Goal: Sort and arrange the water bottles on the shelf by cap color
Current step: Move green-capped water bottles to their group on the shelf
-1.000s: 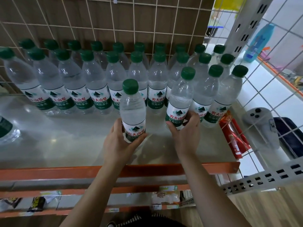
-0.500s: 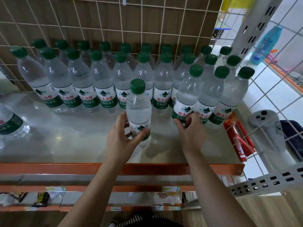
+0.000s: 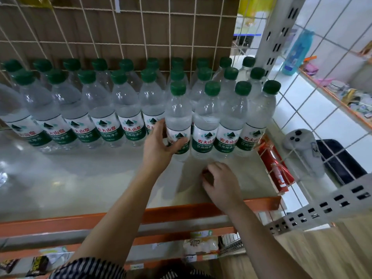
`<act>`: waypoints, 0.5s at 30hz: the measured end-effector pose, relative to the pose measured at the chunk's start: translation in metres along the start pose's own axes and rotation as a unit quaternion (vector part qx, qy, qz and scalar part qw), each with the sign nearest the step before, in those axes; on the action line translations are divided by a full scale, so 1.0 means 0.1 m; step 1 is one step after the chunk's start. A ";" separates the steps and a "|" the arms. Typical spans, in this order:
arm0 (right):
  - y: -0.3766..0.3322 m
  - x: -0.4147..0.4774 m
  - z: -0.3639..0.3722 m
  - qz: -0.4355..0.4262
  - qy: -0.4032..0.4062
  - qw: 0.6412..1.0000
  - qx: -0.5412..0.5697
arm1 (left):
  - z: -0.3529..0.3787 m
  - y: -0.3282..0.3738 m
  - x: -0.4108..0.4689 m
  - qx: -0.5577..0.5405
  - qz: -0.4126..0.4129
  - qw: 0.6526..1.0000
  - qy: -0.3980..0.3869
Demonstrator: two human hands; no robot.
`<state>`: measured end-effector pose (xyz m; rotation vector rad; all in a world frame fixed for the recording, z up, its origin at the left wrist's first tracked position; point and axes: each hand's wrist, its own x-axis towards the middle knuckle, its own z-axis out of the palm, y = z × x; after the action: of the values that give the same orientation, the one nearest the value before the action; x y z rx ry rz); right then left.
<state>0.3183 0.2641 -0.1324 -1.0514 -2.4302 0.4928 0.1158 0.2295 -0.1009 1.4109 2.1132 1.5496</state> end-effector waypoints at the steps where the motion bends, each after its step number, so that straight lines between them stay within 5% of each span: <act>1: 0.01 -0.01 0.00 0.000 -0.005 1.000 -0.006 | 0.01 -0.01 0.00 0.003 0.004 1.000 0.001; 15: -0.03 0.01 0.01 -0.024 0.005 0.999 -0.030 | 0.09 0.05 -0.11 0.020 0.013 1.000 0.011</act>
<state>0.3155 0.2625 -0.1312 -1.0139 -2.4696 0.3990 0.1299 0.2276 -0.1052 1.4464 2.1594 1.5467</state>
